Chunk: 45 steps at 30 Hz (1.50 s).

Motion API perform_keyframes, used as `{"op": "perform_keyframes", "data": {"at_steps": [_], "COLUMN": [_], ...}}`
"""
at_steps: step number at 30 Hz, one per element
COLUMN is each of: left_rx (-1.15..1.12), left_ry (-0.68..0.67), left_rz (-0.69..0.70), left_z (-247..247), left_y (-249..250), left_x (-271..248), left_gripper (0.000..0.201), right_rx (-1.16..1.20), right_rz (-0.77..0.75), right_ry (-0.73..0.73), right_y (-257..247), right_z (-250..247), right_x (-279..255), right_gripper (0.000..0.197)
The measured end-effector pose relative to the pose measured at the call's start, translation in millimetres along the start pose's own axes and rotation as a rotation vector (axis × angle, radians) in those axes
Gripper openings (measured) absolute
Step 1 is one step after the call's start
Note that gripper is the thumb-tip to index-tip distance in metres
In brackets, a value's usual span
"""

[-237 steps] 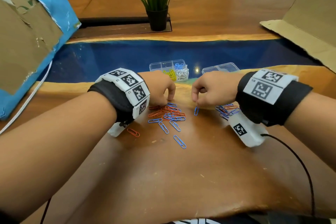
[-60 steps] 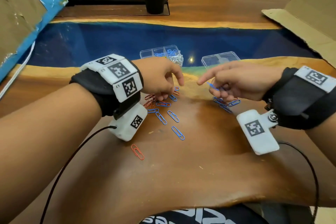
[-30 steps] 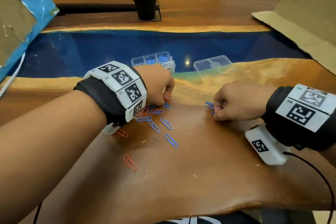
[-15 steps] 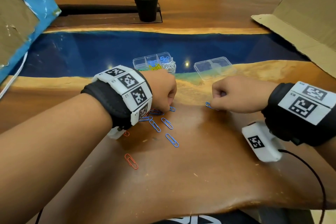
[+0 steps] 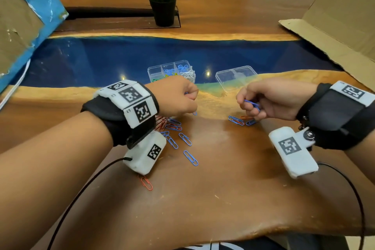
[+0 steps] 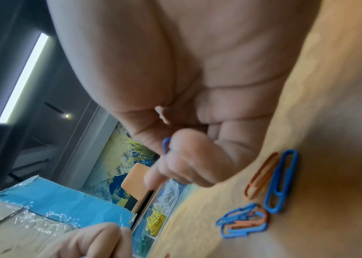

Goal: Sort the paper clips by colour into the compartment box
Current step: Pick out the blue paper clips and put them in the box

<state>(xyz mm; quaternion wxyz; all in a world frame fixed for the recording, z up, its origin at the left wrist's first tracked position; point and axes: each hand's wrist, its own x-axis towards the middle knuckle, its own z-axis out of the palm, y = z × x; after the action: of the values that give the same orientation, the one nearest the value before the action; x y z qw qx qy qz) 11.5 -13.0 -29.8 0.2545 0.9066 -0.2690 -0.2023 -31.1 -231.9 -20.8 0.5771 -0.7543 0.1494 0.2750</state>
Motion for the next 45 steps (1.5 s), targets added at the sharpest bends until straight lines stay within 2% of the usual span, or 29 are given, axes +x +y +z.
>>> {"op": "perform_keyframes", "data": {"at_steps": [3,5,9,12,15,17,20,23,26,30,34,38,42,45], "left_rx": [-0.081,-0.223,-0.465,-0.530,-0.492,-0.458,-0.348,-0.243,-0.116,0.063,0.164,0.176,0.131,0.120], "left_ry": [-0.009,-0.003,0.083,0.209,0.325,0.366,0.388,0.353,0.307,0.289,0.277,0.290,0.360,0.342], "left_rz": [-0.034,-0.052,-0.066,-0.111,-0.189,-0.234,-0.290,-0.315,-0.326,-0.307,-0.280,-0.272,-0.271,-0.292], "left_z": [-1.1,-2.6,-2.8,-4.9,-12.4,-20.7,-36.0,-49.8,-60.8,-67.2,-63.9,-62.2,-60.6,-59.3], "left_y": [-0.6,-0.2,-4.9,-12.4,-17.2,-19.0,-24.8,-29.9,-27.4,-18.2,-19.6,-27.1,-39.4,-48.3], "left_x": [-2.5,-2.9,3.3,10.1,14.6,18.6,30.8,42.2,50.1,53.0,54.3,53.5,46.7,38.3], "left_gripper": [0.029,0.025,0.049,0.048,0.023,0.012,0.017,0.018,0.017,0.029,0.037,0.041,0.044,0.054], "right_rx": [0.103,0.090,-0.079,-0.232,-0.420,-0.517,-0.705,-0.954,-1.058,-0.913,-0.878,-0.989,-0.921,-0.847], "right_rz": [-0.017,-0.029,-0.023,-0.014,-0.088,-0.152,-0.230,-0.304,-0.319,-0.331,-0.332,-0.336,-0.409,-0.429], "right_ry": [0.003,0.004,-0.035,-0.049,0.016,0.064,0.115,0.183,0.239,0.287,0.279,0.278,0.306,0.245], "right_y": [-4.2,-5.7,-7.4,-14.6,-29.7,-44.0,-69.8,-96.5,-117.2,-130.8,-131.2,-131.2,-134.2,-133.7], "right_z": [-0.9,-0.4,9.9,19.8,28.4,33.3,44.3,55.3,59.4,54.5,58.0,68.1,73.7,80.4], "right_x": [1.4,2.7,8.6,14.7,21.7,30.5,43.9,55.8,69.8,88.2,96.5,95.0,93.0,95.1], "right_gripper": [0.022,0.026,0.033,0.024,0.006,0.013,0.020,0.021,0.023,0.030,0.030,0.027,0.030,0.028]}}
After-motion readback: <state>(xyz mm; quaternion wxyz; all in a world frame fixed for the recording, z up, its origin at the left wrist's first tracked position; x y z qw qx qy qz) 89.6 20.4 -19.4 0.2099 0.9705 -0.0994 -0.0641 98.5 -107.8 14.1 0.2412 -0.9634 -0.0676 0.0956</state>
